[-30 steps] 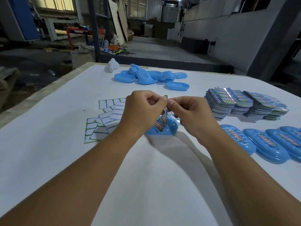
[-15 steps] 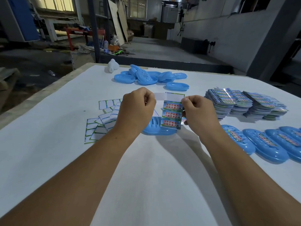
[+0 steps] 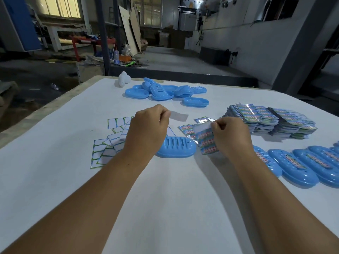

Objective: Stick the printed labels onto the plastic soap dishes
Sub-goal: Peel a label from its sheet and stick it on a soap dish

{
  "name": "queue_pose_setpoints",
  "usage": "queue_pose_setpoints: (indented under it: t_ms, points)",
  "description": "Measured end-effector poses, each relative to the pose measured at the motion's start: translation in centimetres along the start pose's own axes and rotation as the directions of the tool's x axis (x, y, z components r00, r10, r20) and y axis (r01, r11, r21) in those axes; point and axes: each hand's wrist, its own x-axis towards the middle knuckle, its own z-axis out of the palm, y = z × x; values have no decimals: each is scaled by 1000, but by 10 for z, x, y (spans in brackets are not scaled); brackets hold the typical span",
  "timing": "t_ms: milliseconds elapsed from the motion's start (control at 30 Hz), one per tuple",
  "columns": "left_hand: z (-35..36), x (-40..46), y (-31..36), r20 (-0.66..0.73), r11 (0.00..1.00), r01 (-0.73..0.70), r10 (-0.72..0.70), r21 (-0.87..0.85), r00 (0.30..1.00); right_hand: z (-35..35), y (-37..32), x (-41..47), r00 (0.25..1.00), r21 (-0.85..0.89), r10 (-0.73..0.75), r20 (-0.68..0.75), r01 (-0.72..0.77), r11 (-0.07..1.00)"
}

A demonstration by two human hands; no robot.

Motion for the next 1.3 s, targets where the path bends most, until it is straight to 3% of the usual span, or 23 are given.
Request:
queue_pose_setpoints:
  t_ms: [100, 167, 267, 367, 433, 533, 767, 900, 1000, 1100, 1200, 1300]
  points:
    - [-2, -1, 1, -23, 996, -92, 93, 18, 995, -3, -2, -2, 998, -62, -33, -57, 30, 998]
    - [-4, -1, 3, -30, 988, -152, 153, 36, 988, -4, -5, -1, 999, 89, -48, -25, 50, 995]
    - [-8, 0, 5, -27, 967, -245, 247, 69, 969, -10, -16, -6, 943, 413, 94, 320, -228, 882]
    - [-11, 0, 7, -27, 949, -301, 305, 95, 952, -18, -22, -9, 781, 446, 103, 616, -454, 772]
    - [-13, 1, 8, -34, 941, -322, 327, 99, 945, -22, -22, -10, 706, 425, 74, 704, -502, 753]
    - [-14, 1, 10, -28, 934, -341, 346, 101, 938, -25, -22, -9, 662, 417, 57, 747, -534, 736]
    - [-16, 2, 5, -34, 920, -372, 379, 121, 925, -25, -19, -7, 678, 446, 68, 732, -553, 704]
    - [-17, 6, 0, -14, 915, -379, 385, 135, 923, -23, -18, -5, 797, 571, 35, 602, -461, 679]
    - [-17, 9, -5, 55, 941, -298, 293, 162, 954, -20, -19, -4, 896, 600, 15, 444, -309, 738]
    - [-15, 10, -7, 130, 967, -132, 106, 219, 986, -15, -20, -5, 949, 551, -11, 316, -175, 816]
    - [-10, 8, -5, 147, 989, 148, -150, 28, 978, -10, -21, -7, 963, 550, -47, 266, -111, 828]
    - [-6, 7, -1, 292, 895, 414, -356, -166, 888, -5, -25, -12, 959, 544, -80, 272, -85, 835]
